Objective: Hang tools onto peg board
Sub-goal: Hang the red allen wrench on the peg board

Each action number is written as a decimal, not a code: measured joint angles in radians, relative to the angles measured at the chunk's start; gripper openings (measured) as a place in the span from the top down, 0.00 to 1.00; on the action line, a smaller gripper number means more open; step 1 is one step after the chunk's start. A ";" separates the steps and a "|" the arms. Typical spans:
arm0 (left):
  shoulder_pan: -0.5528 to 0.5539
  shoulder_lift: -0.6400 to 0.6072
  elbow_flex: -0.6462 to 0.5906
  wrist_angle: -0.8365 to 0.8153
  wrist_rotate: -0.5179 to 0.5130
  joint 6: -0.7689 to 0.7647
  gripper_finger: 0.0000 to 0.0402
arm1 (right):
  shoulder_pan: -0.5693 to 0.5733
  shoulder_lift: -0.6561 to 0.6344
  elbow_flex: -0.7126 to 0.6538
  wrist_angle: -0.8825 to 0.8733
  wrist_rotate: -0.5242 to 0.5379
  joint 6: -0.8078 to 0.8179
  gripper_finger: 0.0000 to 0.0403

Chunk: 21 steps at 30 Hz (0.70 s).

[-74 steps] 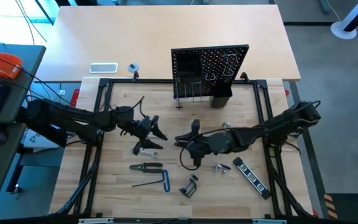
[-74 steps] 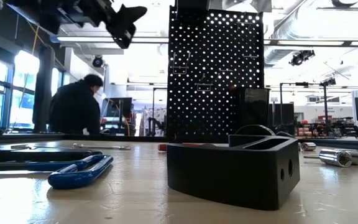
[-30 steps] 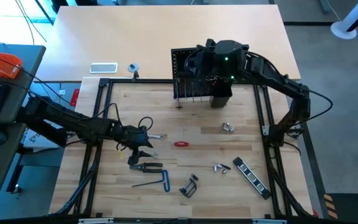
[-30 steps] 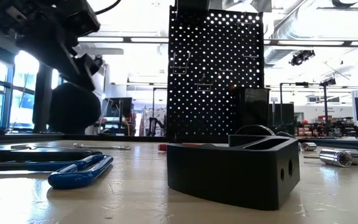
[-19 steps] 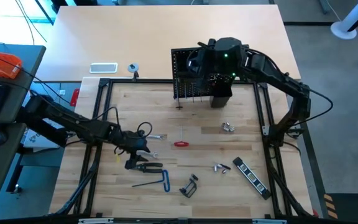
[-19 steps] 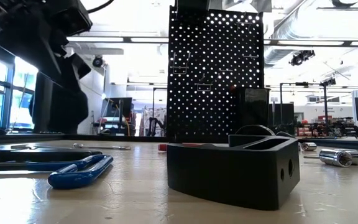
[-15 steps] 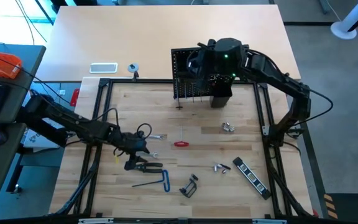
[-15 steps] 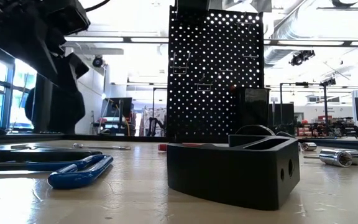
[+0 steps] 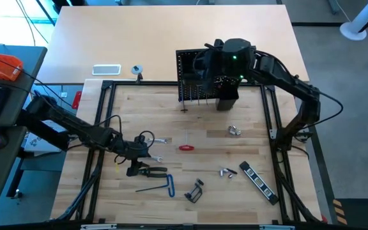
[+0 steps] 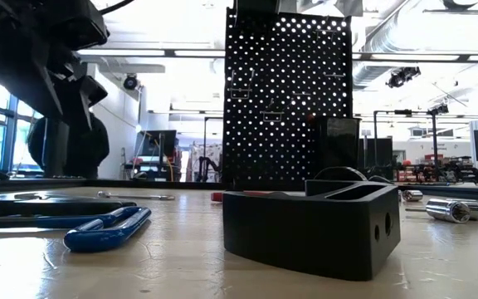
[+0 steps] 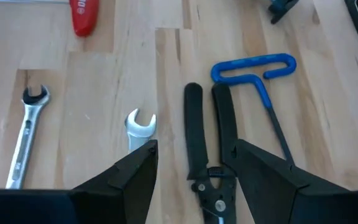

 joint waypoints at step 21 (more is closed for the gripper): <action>-0.242 0.381 0.036 0.171 -0.215 -0.142 0.49 | 0.211 -0.122 0.000 -0.335 0.115 0.039 0.61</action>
